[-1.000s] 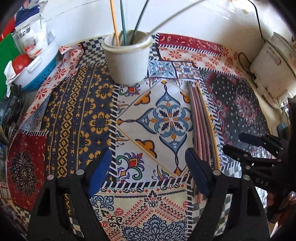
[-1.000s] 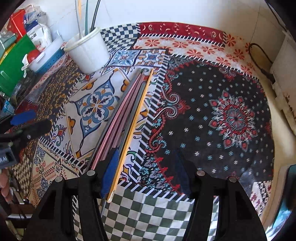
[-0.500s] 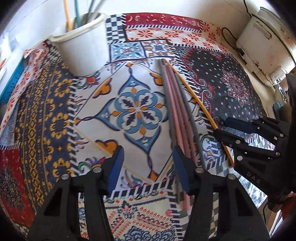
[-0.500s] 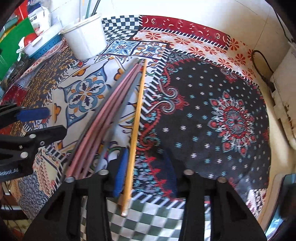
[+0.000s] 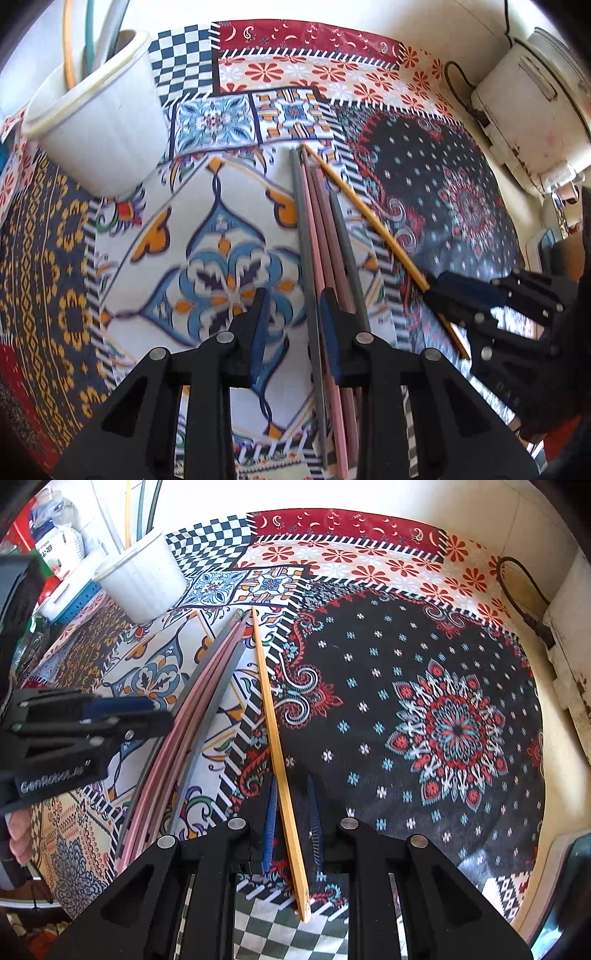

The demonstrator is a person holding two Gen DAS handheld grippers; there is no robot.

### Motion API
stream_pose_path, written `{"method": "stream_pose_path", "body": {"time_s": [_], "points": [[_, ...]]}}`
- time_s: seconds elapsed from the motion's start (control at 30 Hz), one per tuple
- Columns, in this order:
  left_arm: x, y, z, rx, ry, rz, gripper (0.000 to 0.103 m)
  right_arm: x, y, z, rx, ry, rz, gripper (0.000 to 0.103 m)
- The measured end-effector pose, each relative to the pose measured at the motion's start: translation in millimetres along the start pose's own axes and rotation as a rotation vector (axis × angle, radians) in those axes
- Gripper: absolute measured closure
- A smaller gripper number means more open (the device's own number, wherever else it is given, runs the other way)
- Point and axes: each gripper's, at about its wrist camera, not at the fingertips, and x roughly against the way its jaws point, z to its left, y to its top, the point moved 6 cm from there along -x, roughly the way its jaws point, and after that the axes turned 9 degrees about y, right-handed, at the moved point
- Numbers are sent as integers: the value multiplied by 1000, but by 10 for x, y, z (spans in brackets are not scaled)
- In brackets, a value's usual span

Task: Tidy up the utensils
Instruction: 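Grasp the grey stick with the left tool while the right tool grasps the yellow stick, then lift the grey stick with the left tool while the right tool lifts the yellow stick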

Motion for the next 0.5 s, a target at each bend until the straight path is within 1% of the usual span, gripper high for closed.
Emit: {"method": "stream_pose_path", "body": {"time_s": [0.23,0.3,0.33,0.37,0.43,0.5], "points": [[-125,294,-39,2,44,-17,78,-63,124,2,13,24,8,88],[-152,353,-30,17,53,-19,84,-101,181,12,16,32,10,88],[-162,369,-18,22,70,-21,93,-109,195,19,18,33,10,88],[-165,371,-7,22,80,-22,97,-114,204,26,21,33,10,88],[-169,354,17,26,71,-21,97,-143,239,43,29,32,10,88],[-161,301,49,25,77,-18,97,-163,262,55,32,33,8,89]]}}
